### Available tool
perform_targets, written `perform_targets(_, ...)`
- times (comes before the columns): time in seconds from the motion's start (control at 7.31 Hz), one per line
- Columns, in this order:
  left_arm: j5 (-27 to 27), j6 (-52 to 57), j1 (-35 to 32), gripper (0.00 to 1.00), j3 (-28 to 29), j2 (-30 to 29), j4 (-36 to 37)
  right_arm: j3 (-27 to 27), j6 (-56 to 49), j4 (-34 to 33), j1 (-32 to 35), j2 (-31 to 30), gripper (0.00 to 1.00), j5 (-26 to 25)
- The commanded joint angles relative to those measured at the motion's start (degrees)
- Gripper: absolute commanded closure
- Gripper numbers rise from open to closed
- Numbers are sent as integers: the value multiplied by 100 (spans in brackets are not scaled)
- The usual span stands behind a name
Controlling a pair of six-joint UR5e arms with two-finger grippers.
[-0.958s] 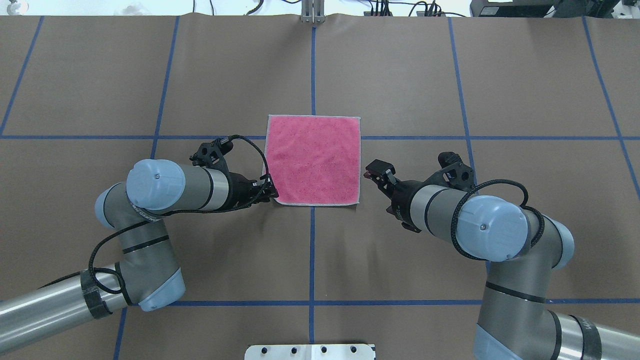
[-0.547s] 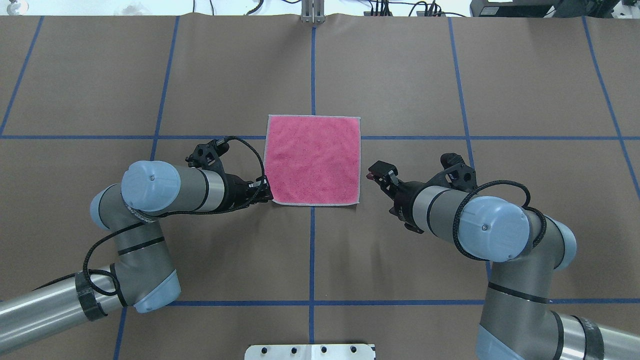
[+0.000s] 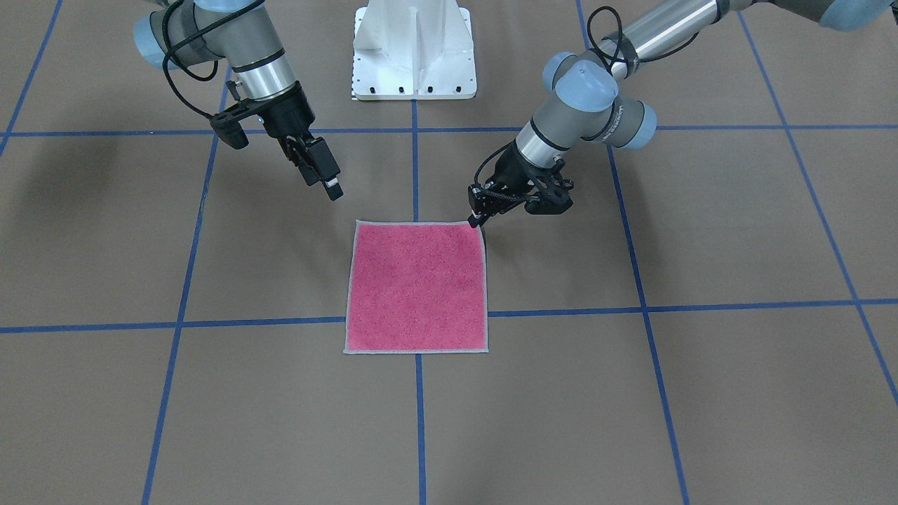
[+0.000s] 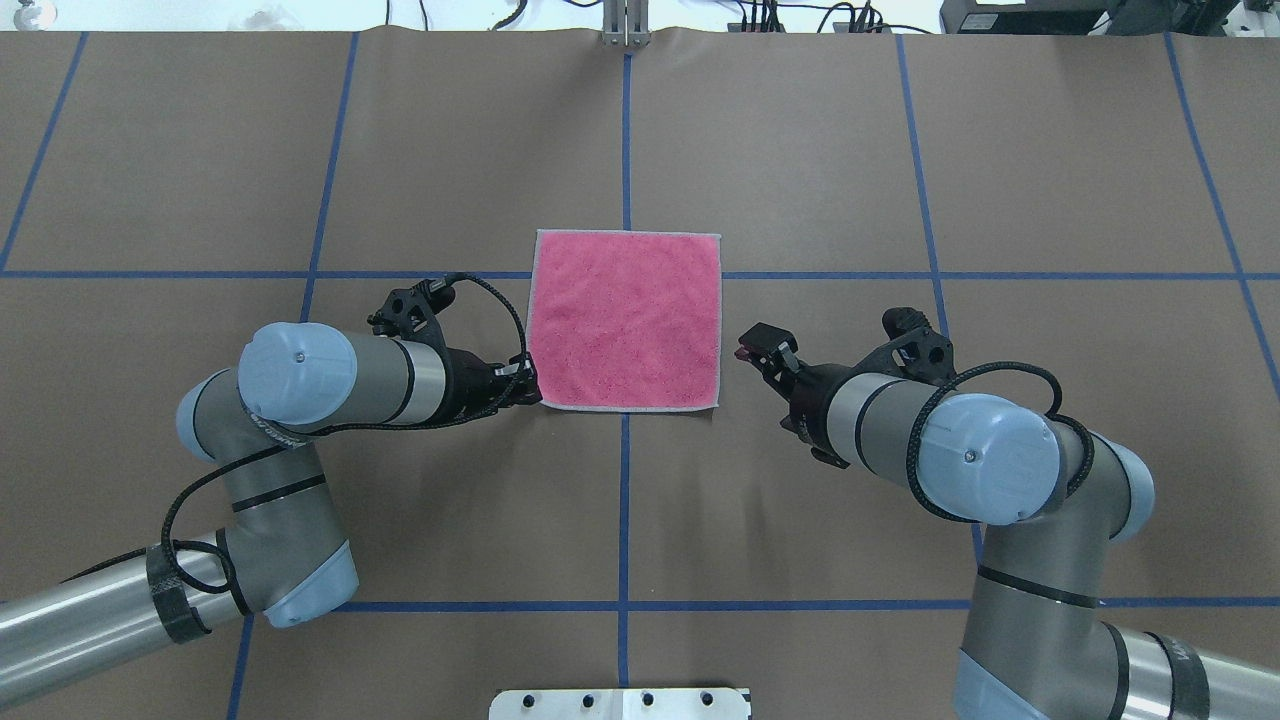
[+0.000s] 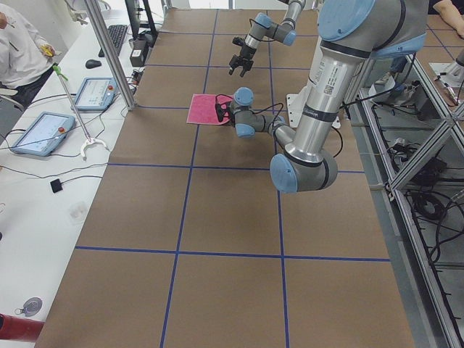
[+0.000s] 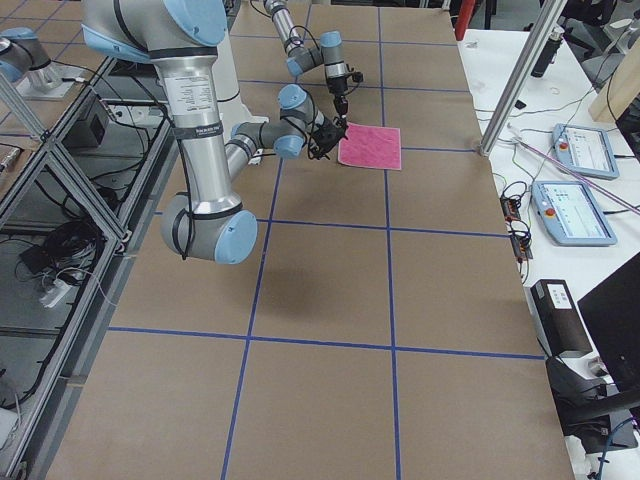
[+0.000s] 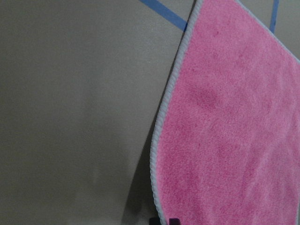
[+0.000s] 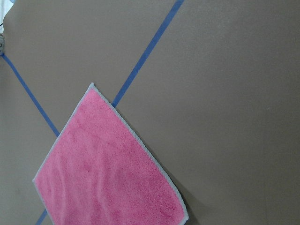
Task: Fold towel twice with both arms
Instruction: 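Lower the right gripper to the towel's near corner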
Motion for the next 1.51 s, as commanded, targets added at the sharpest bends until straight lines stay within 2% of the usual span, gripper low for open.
perform_targets(0.0,0,0,0,100,0,-6,0,-49,-18,-78,-179,-57,1,9)
perform_targets(0.27,0,-9,9,100,0,2,0,-85,-447,-832,-487,74,1,0)
perform_targets(0.41,9,-9,9,100,-9,2,0,-224,-448,-835,-549,205,1,-17)
perform_targets(0.55,9,-9,9,100,-9,2,0,-652,-448,-844,-541,624,3,-35)
perform_targets(0.68,9,-9,9,100,-9,2,0,-839,-457,-826,-514,776,5,-35)
perform_targets(0.96,9,-9,9,100,-9,2,0,-989,-440,-808,-322,1014,21,-26)
perform_targets(1.09,9,-9,9,100,-9,2,0,-1173,-440,-800,-199,1128,26,-18)
perform_targets(1.37,9,-9,9,100,-18,2,0,-1394,-484,-808,-84,1226,26,-9)
